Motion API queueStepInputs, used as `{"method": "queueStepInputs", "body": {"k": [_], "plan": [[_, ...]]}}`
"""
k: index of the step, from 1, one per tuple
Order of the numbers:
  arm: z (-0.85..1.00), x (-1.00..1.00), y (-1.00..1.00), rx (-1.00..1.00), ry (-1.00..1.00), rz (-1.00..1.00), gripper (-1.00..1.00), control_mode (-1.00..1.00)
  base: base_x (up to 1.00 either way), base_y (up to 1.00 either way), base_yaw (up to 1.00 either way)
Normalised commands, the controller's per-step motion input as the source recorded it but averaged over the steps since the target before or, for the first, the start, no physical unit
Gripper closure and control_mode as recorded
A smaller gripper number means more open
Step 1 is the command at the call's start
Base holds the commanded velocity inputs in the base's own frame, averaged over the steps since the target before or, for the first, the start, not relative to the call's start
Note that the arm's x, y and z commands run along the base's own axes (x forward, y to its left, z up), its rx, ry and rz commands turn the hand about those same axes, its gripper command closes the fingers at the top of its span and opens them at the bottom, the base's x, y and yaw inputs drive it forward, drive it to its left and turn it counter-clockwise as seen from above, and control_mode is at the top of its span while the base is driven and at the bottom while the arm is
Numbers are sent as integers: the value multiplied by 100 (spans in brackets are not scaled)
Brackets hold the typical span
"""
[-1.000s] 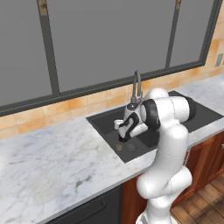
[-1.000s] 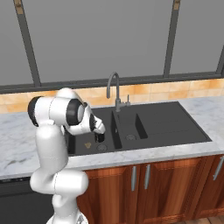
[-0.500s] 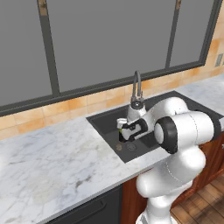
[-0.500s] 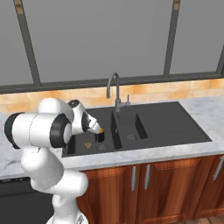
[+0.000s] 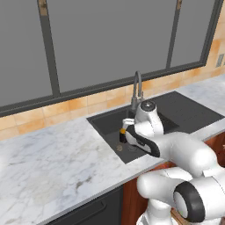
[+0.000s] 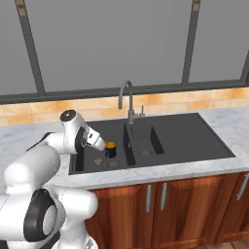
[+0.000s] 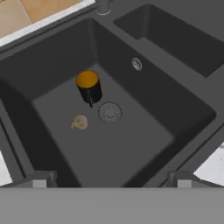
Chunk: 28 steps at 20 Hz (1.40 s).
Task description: Pick the mug and saucepan and place them in the sink. Then turn on the water.
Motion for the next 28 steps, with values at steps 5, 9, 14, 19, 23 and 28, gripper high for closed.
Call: {"method": "queueStepInputs", "body": {"k": [5,9,14,19,23,28], "plan": [[74,-77,-1,2,-4,0,-100,-100,0,0,0],[79,-76,-6,3,0,0,-100,-100,0,0,0],[80,-63,-19,4,0,0,-100,-100,0,0,0],[70,-48,-28,2,0,0,-100,-100,0,0,0],[69,-48,-15,0,1,0,-100,-100,0,0,0],[54,-54,0,0,0,0,-100,-100,0,0,0]]}}
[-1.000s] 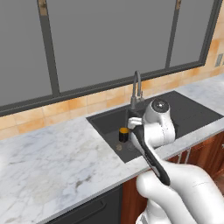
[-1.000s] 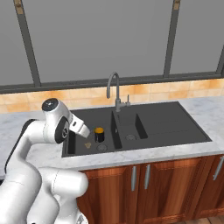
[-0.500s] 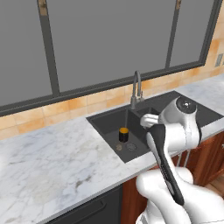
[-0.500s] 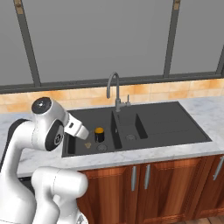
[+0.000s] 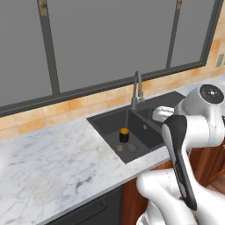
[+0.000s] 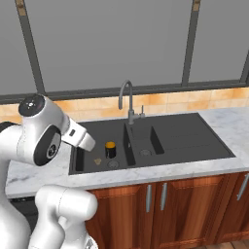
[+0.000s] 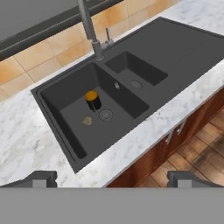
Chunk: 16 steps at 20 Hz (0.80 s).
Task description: Pick the mug and saucepan and place them in the sink. Then turn on the water.
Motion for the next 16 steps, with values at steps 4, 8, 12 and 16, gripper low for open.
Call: {"method": "queueStepInputs", "body": {"k": [4,8,12,16], "plan": [[47,-63,0,-1,-5,-1,-100,-100,0,0,0],[31,-59,0,-4,-16,0,-100,-100,0,0,0],[12,-25,0,-9,-20,4,-100,-100,0,0,0],[26,-22,0,-7,-13,4,-100,-100,0,0,0]]}}
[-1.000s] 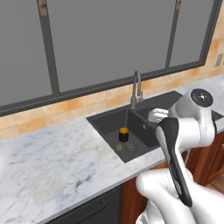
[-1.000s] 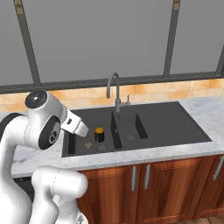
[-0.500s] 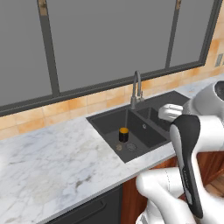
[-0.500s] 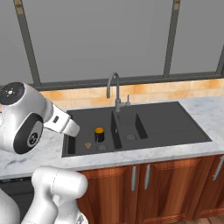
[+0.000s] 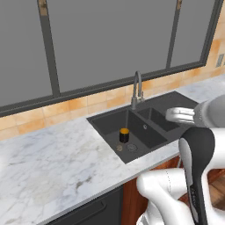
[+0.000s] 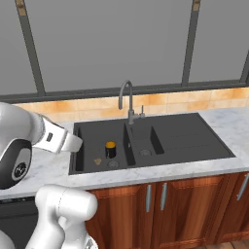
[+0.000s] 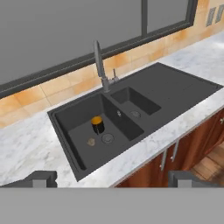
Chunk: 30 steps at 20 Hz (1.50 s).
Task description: Pick the mug and saucepan and place them in the sink. Then turn on the water.
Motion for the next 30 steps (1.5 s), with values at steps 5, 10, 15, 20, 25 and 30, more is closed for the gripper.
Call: {"method": "queueStepInputs", "body": {"k": [5,10,15,20,25,30], "plan": [[25,-15,4,-8,-11,3,-100,-100,0,0,0],[4,-9,11,-4,-2,1,-100,-100,0,0,0],[0,0,7,0,0,2,-100,-100,0,0,0],[0,0,1,0,0,0,-100,100,2,0,1],[0,0,0,0,0,0,-100,100,-75,-26,-14],[0,0,0,0,0,0,-100,100,-100,-56,-35]]}}
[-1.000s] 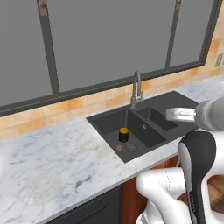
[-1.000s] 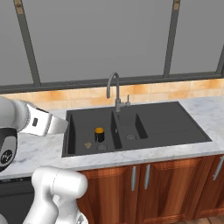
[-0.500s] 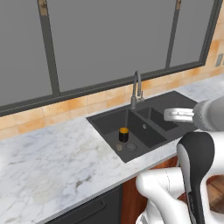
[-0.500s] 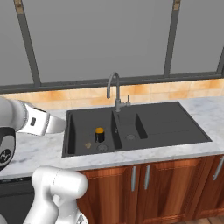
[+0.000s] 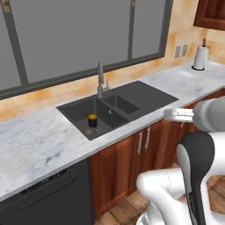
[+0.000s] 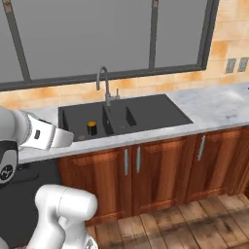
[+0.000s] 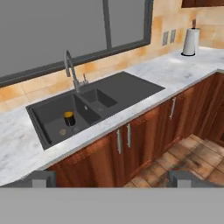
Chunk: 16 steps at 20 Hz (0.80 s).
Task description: Pick the mug and saucepan and place them in the sink. Then turn on the water.
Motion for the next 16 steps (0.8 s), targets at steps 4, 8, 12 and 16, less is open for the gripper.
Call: {"method": "queueStepInputs", "body": {"k": [4,8,12,16], "plan": [[0,0,0,0,0,0,-100,100,-89,-74,-41],[0,0,0,0,0,0,-100,100,-4,-81,-68],[0,0,0,0,0,0,-100,100,0,-26,-88],[0,0,0,0,0,0,-100,100,0,-21,-88]]}}
